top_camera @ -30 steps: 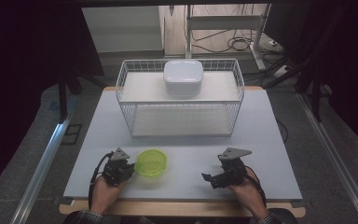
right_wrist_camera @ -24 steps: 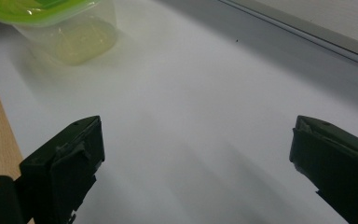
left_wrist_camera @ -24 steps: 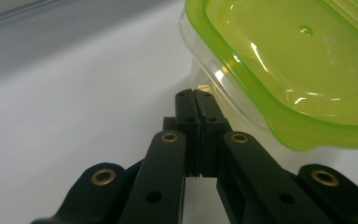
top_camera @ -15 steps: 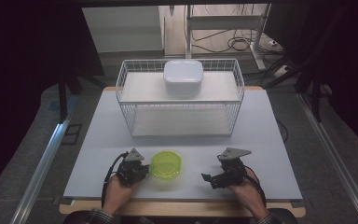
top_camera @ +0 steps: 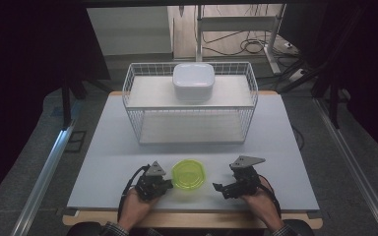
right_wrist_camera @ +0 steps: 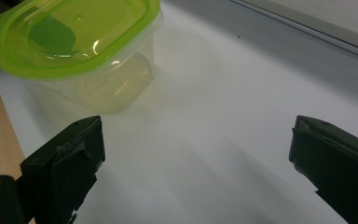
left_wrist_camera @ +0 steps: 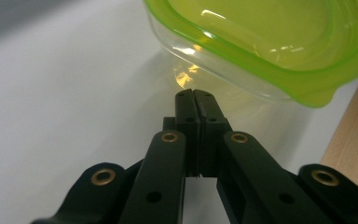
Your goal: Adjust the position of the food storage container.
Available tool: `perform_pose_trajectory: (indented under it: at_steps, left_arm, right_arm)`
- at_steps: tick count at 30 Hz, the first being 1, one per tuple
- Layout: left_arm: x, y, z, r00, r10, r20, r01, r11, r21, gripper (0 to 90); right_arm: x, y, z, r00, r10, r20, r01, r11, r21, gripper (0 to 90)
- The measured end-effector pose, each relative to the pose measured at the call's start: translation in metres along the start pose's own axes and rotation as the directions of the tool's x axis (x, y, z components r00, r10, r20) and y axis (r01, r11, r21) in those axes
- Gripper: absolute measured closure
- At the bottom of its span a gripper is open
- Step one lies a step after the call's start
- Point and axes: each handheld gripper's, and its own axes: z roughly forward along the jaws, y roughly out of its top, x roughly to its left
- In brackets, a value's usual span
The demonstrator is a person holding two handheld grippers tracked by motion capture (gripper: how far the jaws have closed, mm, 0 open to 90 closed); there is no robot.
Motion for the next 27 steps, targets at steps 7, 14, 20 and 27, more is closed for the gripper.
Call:
perform_pose_trajectory:
  at_steps: [7, 14, 20, 27]
  left_arm:
    - [-0.001, 0.002, -0.006, 0.9995, 0.017, -0.028, -0.018, 0.9998, -0.006, 83.5]
    - [0.001, -0.004, -0.024, 0.9956, 0.021, -0.091, -0.025, 0.9988, -0.043, 53.9]
    - [0.004, -0.011, -0.038, 0.9951, 0.01, -0.099, -0.019, 0.9961, -0.086, 35.3]
    - [0.005, -0.022, -0.048, 0.9928, 0.02, -0.118, -0.033, 0.9936, -0.108, 15.0]
  right_arm:
    - [0.0, 0.0, 0.0, 1.0, 0.003, -0.004, -0.003, 1.0, 0.008, 4.1]
    - [0.0, 0.0, -0.001, 1.0, 0.009, -0.004, -0.008, 1.0, 0.008, 4.1]
    - [0.0, 0.001, -0.003, 0.9998, 0.016, 0.008, -0.016, 1.0, 0.007, 4.1]
    - [0.0, 0.001, -0.004, 0.9996, 0.022, 0.017, -0.022, 1.0, 0.0, 4.1]
